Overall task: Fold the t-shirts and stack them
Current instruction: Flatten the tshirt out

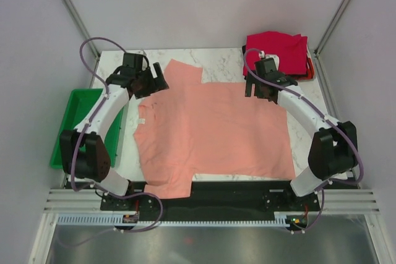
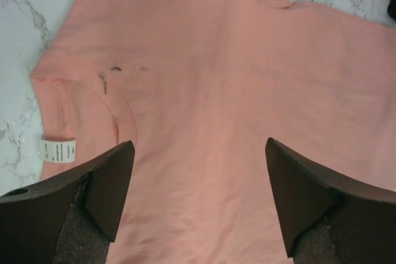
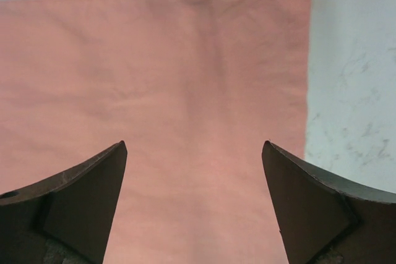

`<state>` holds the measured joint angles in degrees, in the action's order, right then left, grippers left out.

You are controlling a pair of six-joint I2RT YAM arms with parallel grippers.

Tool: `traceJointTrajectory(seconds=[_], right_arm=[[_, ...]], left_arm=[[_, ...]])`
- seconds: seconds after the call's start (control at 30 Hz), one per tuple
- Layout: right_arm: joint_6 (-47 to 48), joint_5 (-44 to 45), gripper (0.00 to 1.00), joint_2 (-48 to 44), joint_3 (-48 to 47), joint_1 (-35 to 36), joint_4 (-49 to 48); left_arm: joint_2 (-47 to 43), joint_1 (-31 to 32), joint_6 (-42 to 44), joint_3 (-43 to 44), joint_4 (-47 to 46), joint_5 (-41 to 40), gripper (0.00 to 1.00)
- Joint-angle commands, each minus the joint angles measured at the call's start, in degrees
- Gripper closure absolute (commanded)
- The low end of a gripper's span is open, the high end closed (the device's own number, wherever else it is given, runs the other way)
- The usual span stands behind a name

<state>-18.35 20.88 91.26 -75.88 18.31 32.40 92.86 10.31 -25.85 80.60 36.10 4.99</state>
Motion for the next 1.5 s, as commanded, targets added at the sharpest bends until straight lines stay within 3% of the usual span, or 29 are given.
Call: traceJointTrajectory(seconds=[0.0,0.03,0.17,0.4,0.53,0.77,0.9,1.0,1.23,1.33,1.47], right_arm=[[-5.1,-6.1,0.02,2.2,5.5,-0.3,-2.0],[-6.1,-6.1,0.02,3.8,5.7,-0.5,-1.9],[-8.5,-9.7,0.02,9.0,5.8,-3.2,-2.5],[-9.0,-12.9,0.02,21.1,-1.2,-7.2,-3.0],[-8.8,-13.5,0.02,31.3,-8.9,-9.2,-2.4],[-7.7,-17.1,0.02,46.6,-36.4,-12.9,3.8],[-5.7,-18.6,0.02,45.2,-38.5,-12.9,4.6],[-4.3,-19.3,0.02,39.7,-35.5,-13.0,4.6],[-3.0,-17.7,0.02,23.2,-30.0,-12.3,7.3],[-4.0,-18.5,0.02,13.5,-22.3,-12.3,7.4],[-5.2,-18.3,0.02,0.1,-1.6,-11.0,5.7]], left_arm=[[-3.5,0.1,-5.8,-12.6,-10.5,-0.1,0.07],[-4.6,0.2,-7.1,-17.2,-13.0,0.1,0.08],[-1.7,0.2,-9.1,-21.9,-16.4,0.5,0.09],[12.1,0.2,-10.2,-17.5,-18.3,1.6,0.12],[17.9,-0.5,-12.9,-12.9,-18.0,-2.0,0.18],[31.1,-2.9,-16.4,8.2,-14.8,1.6,0.25],[35.5,-3.4,-16.1,20.5,-9.4,4.7,0.22],[28.9,-2.8,-16.1,18.3,-8.7,3.8,0.17],[-1.0,-0.3,-11.3,-4.1,-8.3,-3.3,0.08],[-14.0,0.0,-9.1,-14.0,-5.1,-4.6,0.08],[-28.1,0.3,-9.8,-28.3,-1.6,-7.1,0.11]])
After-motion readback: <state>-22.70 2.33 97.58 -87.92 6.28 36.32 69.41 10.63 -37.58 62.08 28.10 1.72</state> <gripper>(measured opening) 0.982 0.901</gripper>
